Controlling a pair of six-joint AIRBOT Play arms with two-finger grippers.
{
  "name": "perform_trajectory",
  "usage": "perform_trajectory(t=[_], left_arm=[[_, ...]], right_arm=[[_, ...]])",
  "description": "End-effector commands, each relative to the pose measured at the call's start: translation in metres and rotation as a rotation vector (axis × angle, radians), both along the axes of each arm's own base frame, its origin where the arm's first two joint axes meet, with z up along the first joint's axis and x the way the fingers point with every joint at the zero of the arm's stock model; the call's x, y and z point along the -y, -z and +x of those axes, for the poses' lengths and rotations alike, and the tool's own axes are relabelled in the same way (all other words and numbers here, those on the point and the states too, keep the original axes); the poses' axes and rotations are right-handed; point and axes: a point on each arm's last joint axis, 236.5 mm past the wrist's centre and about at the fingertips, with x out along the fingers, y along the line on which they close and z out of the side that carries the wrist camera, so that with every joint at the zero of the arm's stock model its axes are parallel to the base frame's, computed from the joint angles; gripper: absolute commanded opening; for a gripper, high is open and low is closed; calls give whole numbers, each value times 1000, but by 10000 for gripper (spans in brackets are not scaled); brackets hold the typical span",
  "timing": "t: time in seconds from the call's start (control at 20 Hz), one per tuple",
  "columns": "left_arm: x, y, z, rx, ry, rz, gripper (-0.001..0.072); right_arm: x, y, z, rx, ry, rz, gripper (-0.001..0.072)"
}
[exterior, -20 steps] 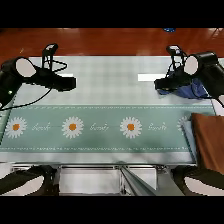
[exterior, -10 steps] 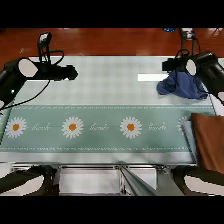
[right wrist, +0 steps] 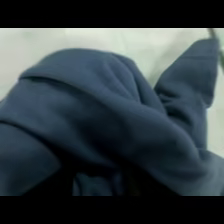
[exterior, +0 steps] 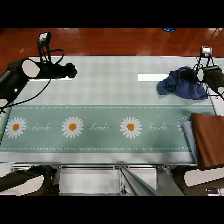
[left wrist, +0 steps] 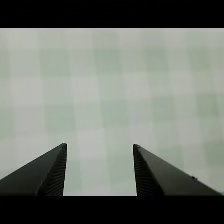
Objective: Fold the shirts.
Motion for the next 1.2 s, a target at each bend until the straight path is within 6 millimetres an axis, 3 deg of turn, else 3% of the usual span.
perform_trajectory(t=[0.0, 0.05, 0.1, 0.15, 0.25, 0.3, 0.4, 0.5, 0.6, 0.7, 0.8, 0.9, 1.15], left_arm=[[-6, 3, -6, -29, 5, 11, 508], [-15, -2, -5, -11, 11, 33, 508], [-26, -9, -3, -1, -12, 29, 508], [-37, -19, -3, -2, -43, 15, 508], [-61, -43, -14, -11, -68, 20, 508], [-73, -55, -20, -3, -83, 25, 508], [-105, -78, -33, 20, -151, 23, 508], [-133, -100, -50, 29, -237, -35, 508], [-139, -122, -70, 43, -260, -121, 508], [-132, -135, -92, 70, -225, -144, 508], [-119, -128, -120, 52, -192, -139, 508], [-101, -116, -145, 42, -161, -176, 508], [-67, -71, -191, -11, -110, -222, 508]], right_arm=[[-5, 39, -10, -75, 14, 94, 364], [-12, 44, -11, -86, 5, 124, 277], [-19, 48, -15, -111, -24, 141, 126], [-26, 49, -19, -132, -36, 167, 23], [-38, 33, -23, -144, -52, 214, 25], [-46, 13, -19, -115, -81, 233, 25], [-61, -46, -6, -8, -138, 266, 25], [-81, -125, 3, 135, -216, 258, 25], [-104, -208, 1, 278, -301, 205, 25], [-127, -289, -10, 429, -372, 157, 25], [-149, -360, -28, 568, -429, 128, 25], [-169, -418, -48, 681, -483, 105, 25], [-225, -517, -94, 881, -638, 83, 25]])
